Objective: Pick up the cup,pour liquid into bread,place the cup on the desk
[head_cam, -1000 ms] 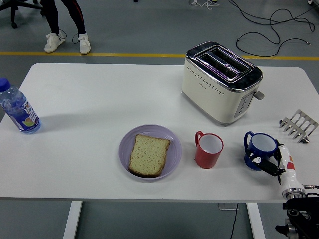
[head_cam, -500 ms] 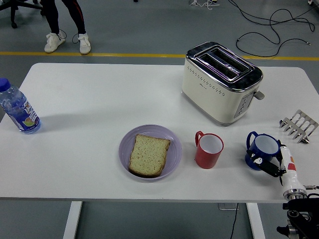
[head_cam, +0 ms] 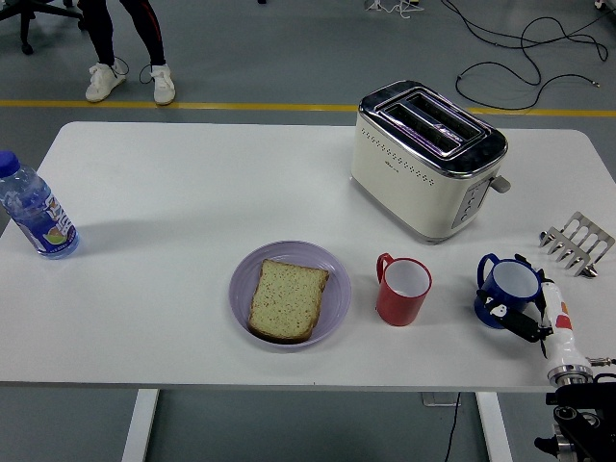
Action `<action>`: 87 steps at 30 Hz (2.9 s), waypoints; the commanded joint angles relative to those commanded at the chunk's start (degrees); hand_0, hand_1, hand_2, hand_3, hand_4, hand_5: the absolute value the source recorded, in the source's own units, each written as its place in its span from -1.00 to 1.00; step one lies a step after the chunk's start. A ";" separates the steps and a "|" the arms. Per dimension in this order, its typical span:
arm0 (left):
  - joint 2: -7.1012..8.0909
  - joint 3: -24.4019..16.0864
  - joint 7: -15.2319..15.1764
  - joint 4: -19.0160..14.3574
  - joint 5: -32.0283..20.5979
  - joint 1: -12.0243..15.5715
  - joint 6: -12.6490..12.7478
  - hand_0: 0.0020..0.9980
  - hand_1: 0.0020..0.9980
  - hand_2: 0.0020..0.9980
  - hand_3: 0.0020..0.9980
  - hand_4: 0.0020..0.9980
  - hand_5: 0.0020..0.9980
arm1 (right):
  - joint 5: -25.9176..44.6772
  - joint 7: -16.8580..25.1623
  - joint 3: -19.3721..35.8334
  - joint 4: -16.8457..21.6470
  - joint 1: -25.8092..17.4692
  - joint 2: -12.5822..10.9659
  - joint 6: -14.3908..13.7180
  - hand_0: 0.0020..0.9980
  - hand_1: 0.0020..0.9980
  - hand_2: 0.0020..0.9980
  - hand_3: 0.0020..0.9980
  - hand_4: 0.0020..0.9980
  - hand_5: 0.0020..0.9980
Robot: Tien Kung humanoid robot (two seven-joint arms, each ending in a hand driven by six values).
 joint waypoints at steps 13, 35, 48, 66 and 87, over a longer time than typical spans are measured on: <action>0.06 -0.52 0.06 0.00 0.54 -0.04 -0.02 0.34 0.42 0.47 0.31 -0.18 0.88 | -0.32 0.32 0.18 -0.01 -0.07 0.00 0.31 0.80 0.59 0.83 1.00 0.87 -0.98; 0.29 -0.56 -0.01 0.00 0.77 -0.11 -0.09 0.34 0.41 0.47 0.30 -0.18 0.88 | -0.84 0.10 0.84 3.04 -1.08 -0.41 -0.09 0.87 0.67 0.91 1.00 0.91 -1.00; 0.17 0.03 0.00 0.00 0.35 0.64 -0.20 0.34 0.41 0.47 0.30 -0.18 0.87 | -1.16 -0.56 3.24 7.44 -3.46 -1.42 0.49 0.89 0.69 0.95 1.00 0.93 -1.00; 0.44 -0.27 0.16 0.00 1.65 1.81 -0.31 0.33 0.41 0.47 0.30 -0.18 0.87 | -3.58 -0.97 6.08 23.36 -7.93 -2.85 -1.56 0.89 0.69 0.95 1.00 0.94 -0.99; 0.56 0.33 -0.07 0.00 0.59 1.42 -0.19 0.34 0.42 0.47 0.31 -0.18 0.87 | -2.69 -1.71 5.29 34.04 -5.30 -3.39 -4.43 0.84 0.67 0.85 0.93 0.85 -0.94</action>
